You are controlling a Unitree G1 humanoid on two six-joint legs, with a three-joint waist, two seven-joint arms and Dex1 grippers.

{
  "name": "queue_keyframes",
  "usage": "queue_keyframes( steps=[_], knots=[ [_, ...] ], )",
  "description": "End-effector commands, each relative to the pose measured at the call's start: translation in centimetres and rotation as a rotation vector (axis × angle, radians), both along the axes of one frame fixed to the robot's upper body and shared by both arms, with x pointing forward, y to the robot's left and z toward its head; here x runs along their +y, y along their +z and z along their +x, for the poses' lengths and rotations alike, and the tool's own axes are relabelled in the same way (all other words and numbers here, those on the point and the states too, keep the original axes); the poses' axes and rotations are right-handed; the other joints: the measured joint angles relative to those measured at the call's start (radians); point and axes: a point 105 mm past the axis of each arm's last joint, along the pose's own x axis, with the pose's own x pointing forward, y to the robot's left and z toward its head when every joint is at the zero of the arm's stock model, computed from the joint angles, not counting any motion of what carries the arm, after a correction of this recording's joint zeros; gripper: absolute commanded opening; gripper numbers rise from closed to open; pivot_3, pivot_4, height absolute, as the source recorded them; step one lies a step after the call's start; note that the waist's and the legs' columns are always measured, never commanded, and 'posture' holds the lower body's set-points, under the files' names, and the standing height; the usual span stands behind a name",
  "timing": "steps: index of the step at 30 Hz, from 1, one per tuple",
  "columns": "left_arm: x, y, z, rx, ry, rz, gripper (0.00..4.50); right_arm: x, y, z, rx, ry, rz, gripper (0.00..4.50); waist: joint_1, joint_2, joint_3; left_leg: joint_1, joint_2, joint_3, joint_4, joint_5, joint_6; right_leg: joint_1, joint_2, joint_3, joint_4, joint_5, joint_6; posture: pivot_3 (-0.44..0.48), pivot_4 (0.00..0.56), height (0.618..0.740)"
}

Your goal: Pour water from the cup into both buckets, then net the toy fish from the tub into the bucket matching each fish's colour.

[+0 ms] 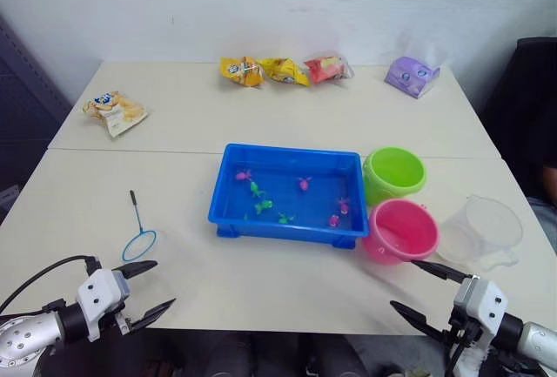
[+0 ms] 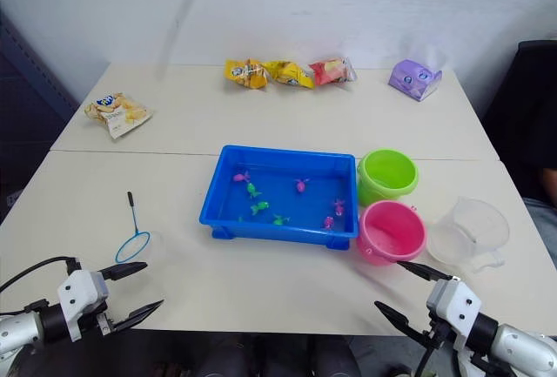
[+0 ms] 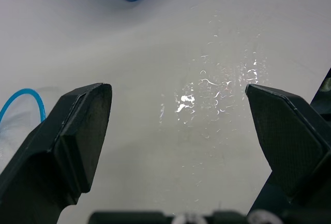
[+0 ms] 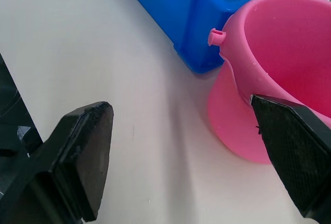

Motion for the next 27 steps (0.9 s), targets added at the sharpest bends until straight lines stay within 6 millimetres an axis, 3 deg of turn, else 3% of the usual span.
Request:
queue_keyframes(
  steps=[1,4,10,14,19,22,27],
  knots=[
    [-1.0,0.9,-0.1,0.012,-0.033,-0.062,4.45,0.1,0.3,0.1,-0.019,-0.011,0.013,4.50,0.000,0.000,0.000,0.000,0.000,0.000,0.000,0.000,0.000,0.000,0.000,0.000,0.000,0.000,0.000,0.000,0.150,0.740],
    [-3.4,2.9,-0.3,0.085,-0.082,-0.259,4.45,0.0,0.3,0.2,-0.028,-0.055,0.035,4.50,-0.001,0.000,0.000,0.000,0.000,0.000,0.000,0.000,0.000,0.000,0.000,0.000,0.000,0.000,0.000,0.000,0.150,0.740],
    [-8.9,5.7,0.0,0.100,-0.224,-0.392,4.45,-2.3,0.5,-0.4,-0.047,-0.321,0.154,4.50,0.004,0.002,-0.001,-0.001,0.000,-0.001,0.000,0.000,0.000,0.000,0.000,-0.001,0.000,0.000,0.000,0.000,0.150,0.740],
    [-11.9,7.8,1.7,0.052,-0.299,-0.463,4.45,-6.7,0.3,-2.0,-0.113,-0.716,0.271,4.50,0.003,0.004,-0.001,0.000,0.000,-0.001,0.000,0.001,-0.001,0.001,0.000,-0.001,0.001,0.000,0.000,0.000,0.150,0.740],
    [-13.6,8.8,2.6,0.030,-0.373,-0.458,4.45,-11.0,-0.1,-3.2,-0.214,-1.064,0.359,4.50,-0.019,0.006,-0.002,0.001,0.000,0.001,0.000,0.001,-0.001,0.001,0.001,0.001,0.002,0.000,0.000,0.000,0.150,0.740],
    [-13.9,9.4,3.3,0.006,-0.403,-0.441,4.45,-13.7,-0.5,-3.0,-0.261,-1.248,0.401,4.50,-0.028,0.006,-0.002,0.001,0.000,0.001,0.000,0.002,-0.003,0.001,0.001,0.001,0.003,0.000,0.000,0.000,0.150,0.740],
    [-14.0,9.8,4.4,-0.035,-0.410,-0.428,4.45,-14.1,-1.0,-0.3,-0.234,-1.224,0.390,4.50,-0.025,0.010,-0.001,0.002,0.000,0.001,0.000,0.002,-0.003,0.000,0.001,0.001,0.004,0.000,0.000,0.000,0.150,0.740]
  ],
)
